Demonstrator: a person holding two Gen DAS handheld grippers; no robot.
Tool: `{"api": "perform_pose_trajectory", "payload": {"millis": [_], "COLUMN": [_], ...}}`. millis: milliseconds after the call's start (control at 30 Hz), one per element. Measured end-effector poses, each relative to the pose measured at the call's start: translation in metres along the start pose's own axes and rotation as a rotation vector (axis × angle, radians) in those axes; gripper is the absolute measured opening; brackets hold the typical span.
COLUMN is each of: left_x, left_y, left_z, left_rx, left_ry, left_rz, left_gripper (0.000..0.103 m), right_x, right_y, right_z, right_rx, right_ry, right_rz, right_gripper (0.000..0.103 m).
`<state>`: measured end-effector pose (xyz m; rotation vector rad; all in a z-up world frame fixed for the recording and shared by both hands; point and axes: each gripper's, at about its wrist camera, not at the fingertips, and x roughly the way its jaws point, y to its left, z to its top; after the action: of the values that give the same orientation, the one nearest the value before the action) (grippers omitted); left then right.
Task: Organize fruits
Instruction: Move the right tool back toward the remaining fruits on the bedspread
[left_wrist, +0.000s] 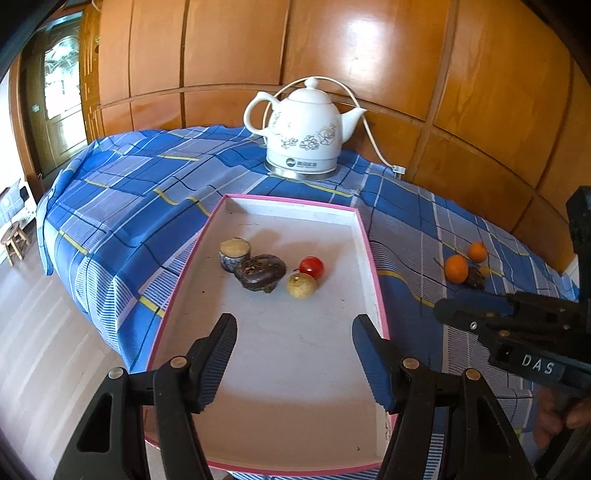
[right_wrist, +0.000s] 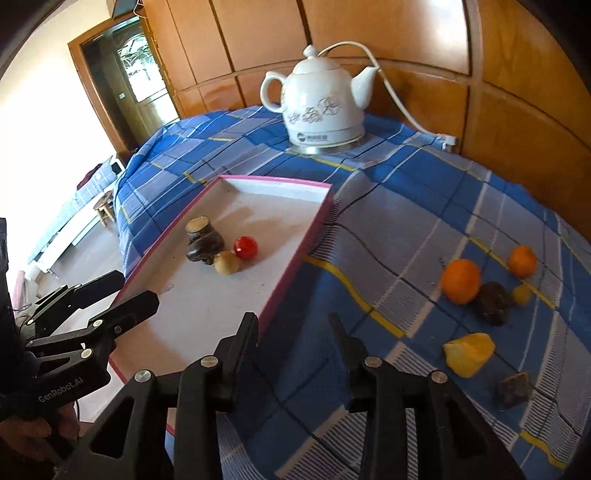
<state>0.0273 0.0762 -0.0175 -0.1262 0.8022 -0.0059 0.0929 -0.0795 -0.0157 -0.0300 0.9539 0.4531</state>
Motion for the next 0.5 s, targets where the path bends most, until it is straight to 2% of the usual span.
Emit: {"api": "perform_pose_trajectory", "payload": {"millis": [500], "left_x": [0.001], "left_y": [-0.022], "left_z": [-0.002], "left_rx": [0.062], "left_ry": [0.006], "left_rz": [-0.026], "left_gripper": [0.066], "right_x": [-0.043], "right_y": [-0.058], "right_z": [-0.005], "right_rx": [0.016], "right_ry": [-0.035], "right_rz": [-0.11], "right_gripper": [0.037]}}
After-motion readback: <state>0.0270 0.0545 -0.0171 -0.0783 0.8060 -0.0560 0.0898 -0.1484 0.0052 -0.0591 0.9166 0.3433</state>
